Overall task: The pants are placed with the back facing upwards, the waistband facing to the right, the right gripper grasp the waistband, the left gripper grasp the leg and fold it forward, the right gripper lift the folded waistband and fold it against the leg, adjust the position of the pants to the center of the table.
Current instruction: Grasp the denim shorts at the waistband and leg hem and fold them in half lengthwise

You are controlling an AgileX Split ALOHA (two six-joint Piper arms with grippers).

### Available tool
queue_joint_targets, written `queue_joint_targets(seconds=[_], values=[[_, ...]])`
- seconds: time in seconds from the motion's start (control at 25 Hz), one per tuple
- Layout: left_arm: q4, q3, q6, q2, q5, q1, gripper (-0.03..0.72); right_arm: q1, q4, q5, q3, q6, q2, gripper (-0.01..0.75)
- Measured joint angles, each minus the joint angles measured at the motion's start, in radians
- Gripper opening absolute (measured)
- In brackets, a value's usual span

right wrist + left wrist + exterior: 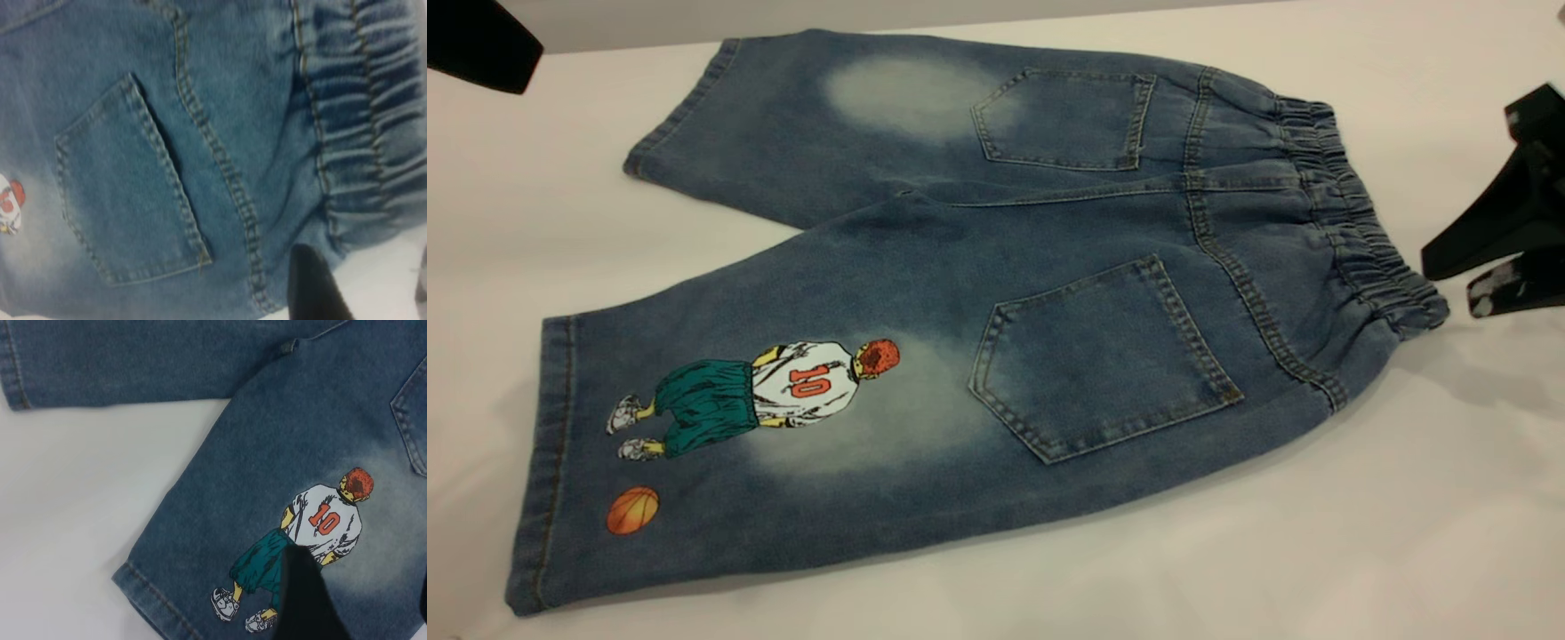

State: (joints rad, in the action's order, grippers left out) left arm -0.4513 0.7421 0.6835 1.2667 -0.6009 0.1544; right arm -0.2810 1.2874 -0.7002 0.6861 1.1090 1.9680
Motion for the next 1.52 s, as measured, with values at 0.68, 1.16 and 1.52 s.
queue_joint_targets(seconds=[0.68, 1.16, 1.52], values=[[-0.005, 0.000, 0.000, 0.000, 0.000, 0.000, 0.384, 0.001, 0.130, 0.038, 0.001, 0.085, 0.133, 0.326], [-0.005, 0.000, 0.000, 0.000, -0.001, 0.000, 0.384, 0.001, 0.218, -0.017, 0.069, 0.124, 0.199, 0.327], [0.002, 0.000, 0.000, 0.000, -0.003, 0.000, 0.384, 0.001, 0.221, -0.036, 0.070, 0.128, 0.199, 0.314]])
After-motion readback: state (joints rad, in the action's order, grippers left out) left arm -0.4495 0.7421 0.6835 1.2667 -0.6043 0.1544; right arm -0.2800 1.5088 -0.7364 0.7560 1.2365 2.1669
